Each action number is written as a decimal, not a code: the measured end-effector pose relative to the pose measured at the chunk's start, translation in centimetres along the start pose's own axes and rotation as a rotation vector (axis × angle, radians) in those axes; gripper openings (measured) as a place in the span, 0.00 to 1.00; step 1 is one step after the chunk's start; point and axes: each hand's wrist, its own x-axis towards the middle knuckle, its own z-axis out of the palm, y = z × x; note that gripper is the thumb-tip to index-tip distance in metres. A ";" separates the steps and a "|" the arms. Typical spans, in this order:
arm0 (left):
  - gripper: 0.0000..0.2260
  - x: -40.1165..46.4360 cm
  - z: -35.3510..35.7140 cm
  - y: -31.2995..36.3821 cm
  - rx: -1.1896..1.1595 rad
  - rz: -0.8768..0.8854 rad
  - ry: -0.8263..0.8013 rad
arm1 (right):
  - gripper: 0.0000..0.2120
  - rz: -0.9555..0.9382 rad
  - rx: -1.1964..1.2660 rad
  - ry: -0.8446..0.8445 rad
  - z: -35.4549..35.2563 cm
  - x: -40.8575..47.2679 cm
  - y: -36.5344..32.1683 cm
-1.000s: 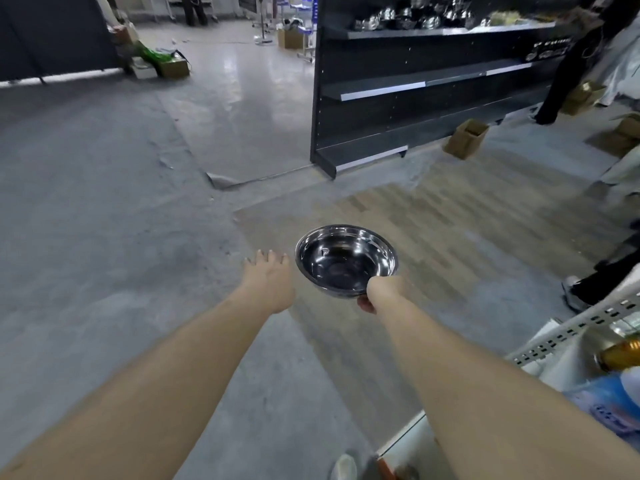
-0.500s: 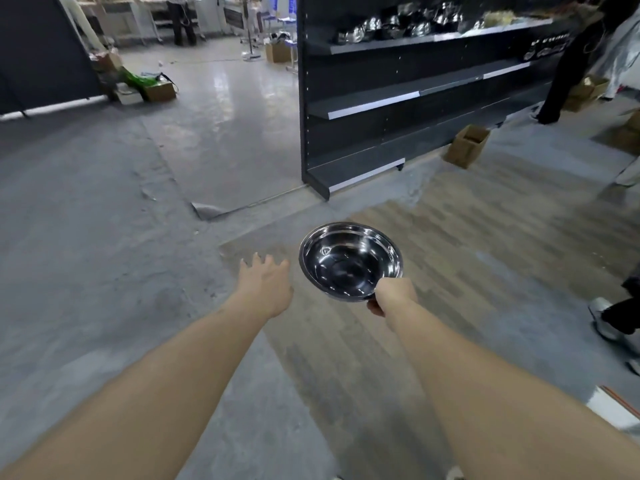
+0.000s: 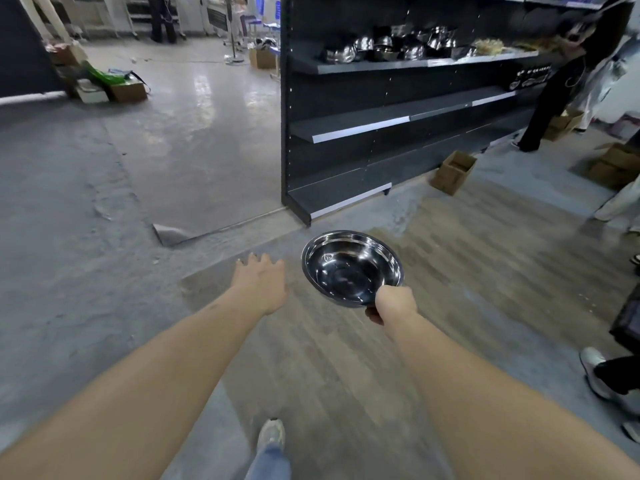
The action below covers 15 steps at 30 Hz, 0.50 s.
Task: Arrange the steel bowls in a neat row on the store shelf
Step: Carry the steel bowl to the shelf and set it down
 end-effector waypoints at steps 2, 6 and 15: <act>0.21 4.7 -1.3 -0.6 0.011 0.015 0.004 | 0.24 0.011 0.003 0.016 1.7 3.2 -2.9; 0.20 13.4 -4.8 -1.4 0.016 0.048 0.007 | 0.24 0.034 0.013 0.051 4.3 8.2 -8.9; 0.21 29.7 -10.2 0.8 0.024 0.118 -0.013 | 0.23 0.014 0.097 0.083 7.1 20.2 -19.7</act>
